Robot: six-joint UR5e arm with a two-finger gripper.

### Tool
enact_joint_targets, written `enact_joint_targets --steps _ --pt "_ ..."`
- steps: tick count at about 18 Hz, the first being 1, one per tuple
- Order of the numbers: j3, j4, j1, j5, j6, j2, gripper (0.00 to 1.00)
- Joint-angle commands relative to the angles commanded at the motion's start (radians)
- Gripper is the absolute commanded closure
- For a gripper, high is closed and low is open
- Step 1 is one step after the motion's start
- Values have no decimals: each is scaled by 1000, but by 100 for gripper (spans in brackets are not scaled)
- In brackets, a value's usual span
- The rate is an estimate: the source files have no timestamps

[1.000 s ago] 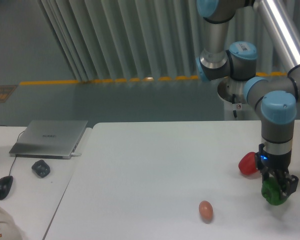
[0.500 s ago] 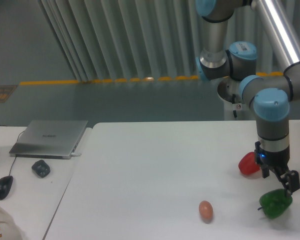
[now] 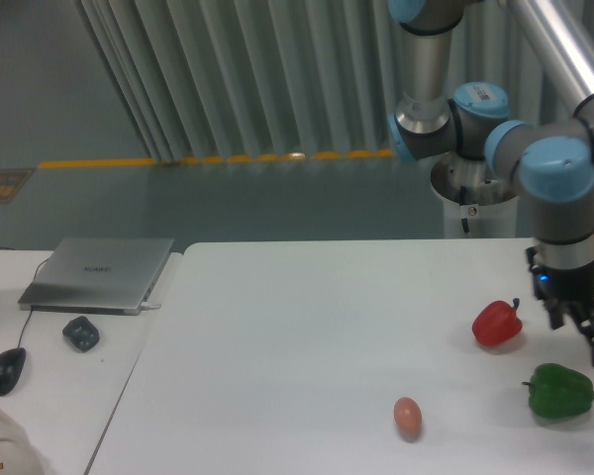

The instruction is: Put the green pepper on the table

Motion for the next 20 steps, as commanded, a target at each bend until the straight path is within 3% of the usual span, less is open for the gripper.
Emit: enact_joint_targets --steps 4,9,20 --pt "42 -84 58 -6 61 -14 0" --pt "42 -86 112 -22 141 -40 0" --pt "32 -88 118 -69 189 -49 0"
